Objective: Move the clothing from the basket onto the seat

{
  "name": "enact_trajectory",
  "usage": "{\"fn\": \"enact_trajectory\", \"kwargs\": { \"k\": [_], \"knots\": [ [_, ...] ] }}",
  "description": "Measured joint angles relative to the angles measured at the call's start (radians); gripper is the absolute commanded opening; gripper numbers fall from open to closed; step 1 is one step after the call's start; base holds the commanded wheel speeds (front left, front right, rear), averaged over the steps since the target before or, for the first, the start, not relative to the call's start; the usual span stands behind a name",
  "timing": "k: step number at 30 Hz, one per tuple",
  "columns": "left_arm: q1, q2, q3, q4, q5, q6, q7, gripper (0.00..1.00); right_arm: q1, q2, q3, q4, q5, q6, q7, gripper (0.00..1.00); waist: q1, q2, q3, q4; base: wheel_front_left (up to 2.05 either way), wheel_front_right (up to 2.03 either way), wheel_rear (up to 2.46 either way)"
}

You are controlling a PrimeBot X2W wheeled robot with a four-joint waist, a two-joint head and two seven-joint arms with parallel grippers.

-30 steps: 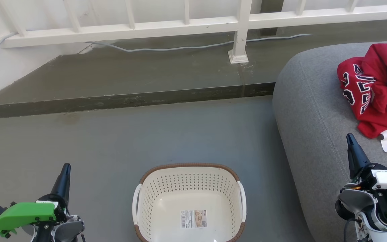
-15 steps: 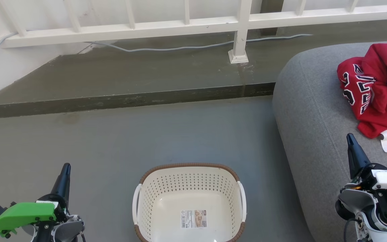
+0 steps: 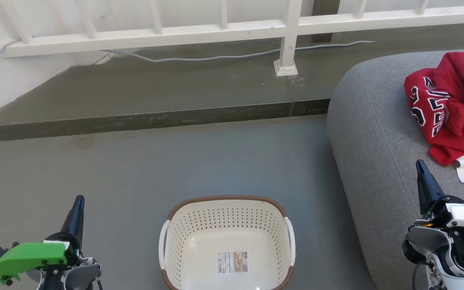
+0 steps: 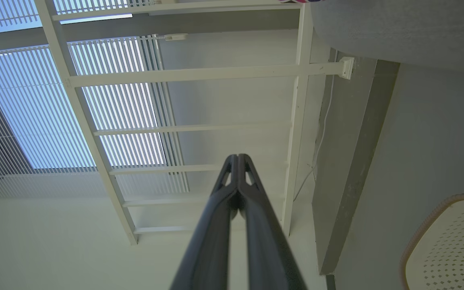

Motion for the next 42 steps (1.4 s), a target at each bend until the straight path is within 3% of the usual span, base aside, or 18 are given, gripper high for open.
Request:
{"fn": "enact_trajectory", "kwargs": {
  "k": [42],
  "knots": [
    [0.0, -0.002, 0.006, -0.002, 0.0, -0.002, 0.001, 0.0, 0.0, 0.0, -0.003, 0.0, 0.0, 0.0, 0.003, 0.0, 0.0, 0.0, 0.0, 0.0, 0.0, 0.0, 0.0]
  ]
}}
